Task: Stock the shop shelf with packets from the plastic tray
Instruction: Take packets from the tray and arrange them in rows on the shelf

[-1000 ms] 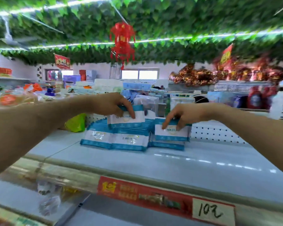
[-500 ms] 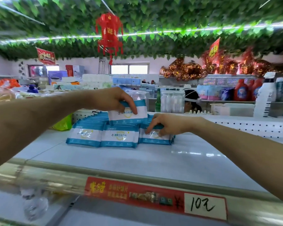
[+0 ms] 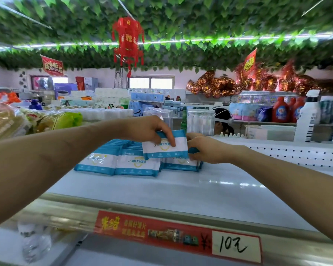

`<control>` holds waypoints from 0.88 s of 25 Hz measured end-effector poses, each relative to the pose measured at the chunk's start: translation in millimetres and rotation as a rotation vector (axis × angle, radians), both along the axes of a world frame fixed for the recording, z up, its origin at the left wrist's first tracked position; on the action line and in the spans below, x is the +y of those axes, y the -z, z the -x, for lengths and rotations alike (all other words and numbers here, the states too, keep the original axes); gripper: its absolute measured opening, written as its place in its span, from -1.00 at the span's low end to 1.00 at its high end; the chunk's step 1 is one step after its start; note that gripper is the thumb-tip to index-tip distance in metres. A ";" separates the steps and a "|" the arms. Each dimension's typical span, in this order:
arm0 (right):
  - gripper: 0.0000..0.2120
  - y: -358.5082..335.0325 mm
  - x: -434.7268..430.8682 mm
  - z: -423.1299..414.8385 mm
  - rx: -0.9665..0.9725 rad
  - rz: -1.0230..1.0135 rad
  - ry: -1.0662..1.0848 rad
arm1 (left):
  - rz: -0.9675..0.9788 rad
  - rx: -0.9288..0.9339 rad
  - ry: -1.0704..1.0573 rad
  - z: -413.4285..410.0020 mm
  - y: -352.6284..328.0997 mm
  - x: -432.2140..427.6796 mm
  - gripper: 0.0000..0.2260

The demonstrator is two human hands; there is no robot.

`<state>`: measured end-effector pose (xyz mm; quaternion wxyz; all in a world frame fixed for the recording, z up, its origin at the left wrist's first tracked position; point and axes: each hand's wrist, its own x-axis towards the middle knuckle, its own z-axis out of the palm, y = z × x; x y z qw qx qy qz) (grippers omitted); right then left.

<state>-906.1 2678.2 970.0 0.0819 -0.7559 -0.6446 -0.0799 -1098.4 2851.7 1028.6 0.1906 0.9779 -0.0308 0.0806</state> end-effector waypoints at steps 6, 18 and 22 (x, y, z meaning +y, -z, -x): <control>-0.63 -20.5 -44.5 -33.3 -0.012 -0.104 0.102 | -0.116 0.060 0.103 -49.6 9.7 -28.7 -0.63; -0.66 -27.5 -87.4 -46.5 0.013 -0.200 0.161 | -0.185 0.121 0.078 -66.1 35.2 -8.7 -0.65; -0.67 -36.7 -54.5 -21.5 -0.012 -0.187 0.051 | -0.229 0.063 0.009 -44.5 31.4 0.6 -0.65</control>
